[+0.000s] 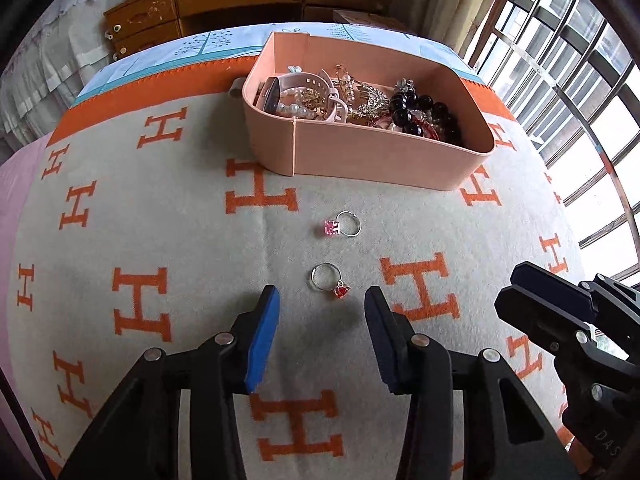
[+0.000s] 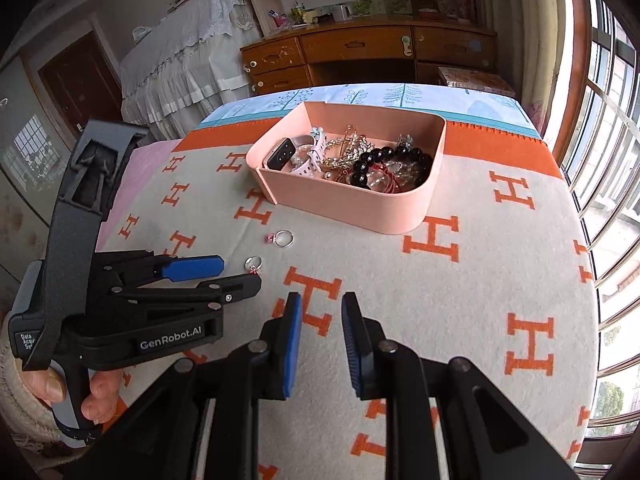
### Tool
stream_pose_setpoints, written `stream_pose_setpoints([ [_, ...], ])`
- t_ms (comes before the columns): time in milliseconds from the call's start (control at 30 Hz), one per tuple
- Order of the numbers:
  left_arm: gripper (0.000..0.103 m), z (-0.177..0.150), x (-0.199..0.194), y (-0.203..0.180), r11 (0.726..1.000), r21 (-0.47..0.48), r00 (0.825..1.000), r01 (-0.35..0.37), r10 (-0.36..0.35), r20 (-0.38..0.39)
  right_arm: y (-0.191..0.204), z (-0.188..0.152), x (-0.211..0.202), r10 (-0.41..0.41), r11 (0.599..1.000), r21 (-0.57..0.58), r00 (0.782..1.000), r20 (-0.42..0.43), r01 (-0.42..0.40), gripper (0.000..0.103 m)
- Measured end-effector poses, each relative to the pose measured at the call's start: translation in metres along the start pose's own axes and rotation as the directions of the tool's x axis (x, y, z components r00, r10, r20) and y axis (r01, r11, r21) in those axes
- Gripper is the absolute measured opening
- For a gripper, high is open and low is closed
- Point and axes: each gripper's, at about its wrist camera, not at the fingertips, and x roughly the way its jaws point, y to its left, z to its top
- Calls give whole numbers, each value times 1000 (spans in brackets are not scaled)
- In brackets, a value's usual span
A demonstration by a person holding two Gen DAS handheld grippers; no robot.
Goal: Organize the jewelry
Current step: 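Move the left gripper to a pink-stone ring and grasp it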
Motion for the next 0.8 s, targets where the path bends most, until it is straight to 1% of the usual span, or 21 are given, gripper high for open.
stream_pose_setpoints([
  [67, 43, 2, 3, -7, 1000, 5, 1000, -29, 29, 3, -4, -2, 2, 13, 1000, 11, 1000, 0, -13, 21],
  [133, 42, 5, 6, -15, 997, 25, 997, -73, 73, 3, -9, -4, 4, 28, 999, 26, 1000, 0, -28, 21],
  [167, 39, 5, 6, -18, 996, 33, 996, -85, 85, 8, -11, -5, 5, 35, 999, 34, 999, 0, -35, 21],
  [200, 35, 7, 6, -21, 996, 40, 997, -82, 82, 11, -14, -5, 6, 41, 998, 42, 999, 1, -41, 21],
  [267, 21, 8, 5, -23, 996, 46, 997, -78, 78, 4, -19, -7, 8, 52, 997, 59, 999, 0, -52, 21],
  [300, 17, 10, 5, -24, 996, 44, 997, -76, 76, 3, -22, -8, 9, 59, 996, 70, 998, -1, -59, 21],
  [433, 16, 6, 2, -17, 999, 26, 999, -45, 45, 13, -28, -11, 12, 76, 993, 88, 997, -2, -75, 21],
  [533, 16, -3, -3, -9, 1000, 8, 999, -19, 18, 39, -27, -11, 14, 87, 993, 79, 996, -6, -86, 21],
  [700, 16, -24, -12, 4, 999, -29, 997, -29, 31, 73, -11, -11, 16, 94, 995, 24, 995, -19, -94, 21],
  [800, 16, -35, -17, 15, 998, -56, 997, -20, 25, 77, 3, -6, 22, 99, 995, -11, 994, -41, -99, 21],
])
